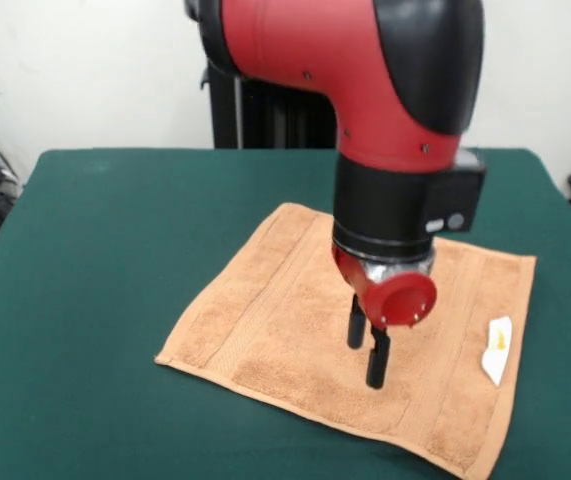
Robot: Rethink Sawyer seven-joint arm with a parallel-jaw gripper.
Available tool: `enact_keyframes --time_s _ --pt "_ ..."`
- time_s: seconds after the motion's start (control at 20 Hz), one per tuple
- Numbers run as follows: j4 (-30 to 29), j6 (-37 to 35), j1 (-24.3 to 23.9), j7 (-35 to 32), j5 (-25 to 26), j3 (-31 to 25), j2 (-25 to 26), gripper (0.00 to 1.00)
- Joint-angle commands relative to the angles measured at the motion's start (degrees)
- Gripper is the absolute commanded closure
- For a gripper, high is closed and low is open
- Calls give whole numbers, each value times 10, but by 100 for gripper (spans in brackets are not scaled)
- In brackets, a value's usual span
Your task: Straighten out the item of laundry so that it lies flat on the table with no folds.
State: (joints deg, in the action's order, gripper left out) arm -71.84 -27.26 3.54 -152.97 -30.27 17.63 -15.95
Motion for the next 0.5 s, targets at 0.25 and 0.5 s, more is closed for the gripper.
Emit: enact_keyframes --time_s 0.25,0.5 --pt "-38 -79 9 -67 8 -42 -23 0" --pt "-41 -62 20 -81 5 -43 -16 0"
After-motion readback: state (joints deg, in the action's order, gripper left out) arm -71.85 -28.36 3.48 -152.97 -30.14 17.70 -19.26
